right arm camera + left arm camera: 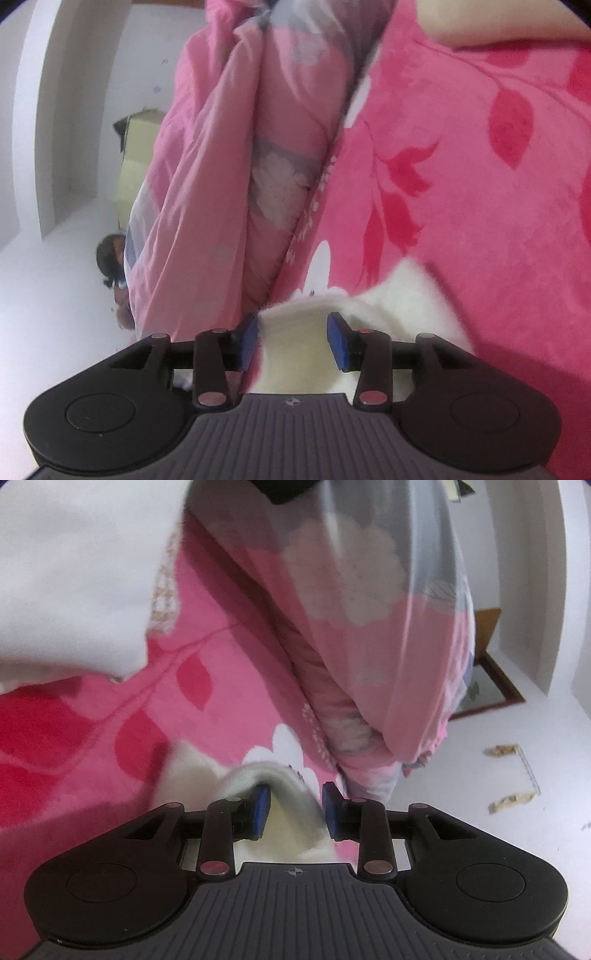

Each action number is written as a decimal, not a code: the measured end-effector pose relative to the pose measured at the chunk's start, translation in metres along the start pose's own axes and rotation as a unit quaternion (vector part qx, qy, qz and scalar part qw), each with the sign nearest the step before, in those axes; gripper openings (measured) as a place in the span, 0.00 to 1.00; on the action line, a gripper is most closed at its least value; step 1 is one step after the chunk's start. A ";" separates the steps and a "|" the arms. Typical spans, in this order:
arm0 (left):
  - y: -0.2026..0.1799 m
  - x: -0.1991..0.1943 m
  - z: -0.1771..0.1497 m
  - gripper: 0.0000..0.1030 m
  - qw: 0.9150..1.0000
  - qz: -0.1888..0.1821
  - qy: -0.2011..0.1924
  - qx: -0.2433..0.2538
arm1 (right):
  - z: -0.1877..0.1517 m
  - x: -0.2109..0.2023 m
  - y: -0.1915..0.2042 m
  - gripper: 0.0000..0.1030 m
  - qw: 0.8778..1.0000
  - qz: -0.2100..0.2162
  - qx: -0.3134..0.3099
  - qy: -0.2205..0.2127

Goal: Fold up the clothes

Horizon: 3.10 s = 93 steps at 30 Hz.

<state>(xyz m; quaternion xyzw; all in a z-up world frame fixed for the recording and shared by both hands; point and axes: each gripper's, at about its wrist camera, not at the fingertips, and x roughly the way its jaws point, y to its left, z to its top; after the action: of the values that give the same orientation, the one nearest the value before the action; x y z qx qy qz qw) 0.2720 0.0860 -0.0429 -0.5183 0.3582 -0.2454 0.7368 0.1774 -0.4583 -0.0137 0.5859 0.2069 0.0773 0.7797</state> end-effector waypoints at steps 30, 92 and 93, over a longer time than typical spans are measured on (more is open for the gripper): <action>-0.053 -0.046 -0.008 0.43 0.994 0.043 -0.040 0.094 | -0.002 -0.028 -0.022 0.43 0.997 -0.035 0.020 -0.065; -0.028 -0.129 -0.148 0.09 0.940 0.195 0.008 0.279 | -0.119 -0.166 -0.009 0.13 0.978 -0.105 -0.165 -0.069; -0.028 -0.130 -0.147 0.09 0.942 0.191 0.007 0.275 | -0.118 -0.167 -0.014 0.13 0.981 -0.102 -0.152 -0.069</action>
<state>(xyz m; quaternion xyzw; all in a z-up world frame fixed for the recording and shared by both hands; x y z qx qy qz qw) 0.0759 0.0855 -0.0115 -0.2157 0.3741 -0.1930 0.8811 -0.0235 -0.4191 -0.0154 0.4406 0.1970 -0.0133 0.8757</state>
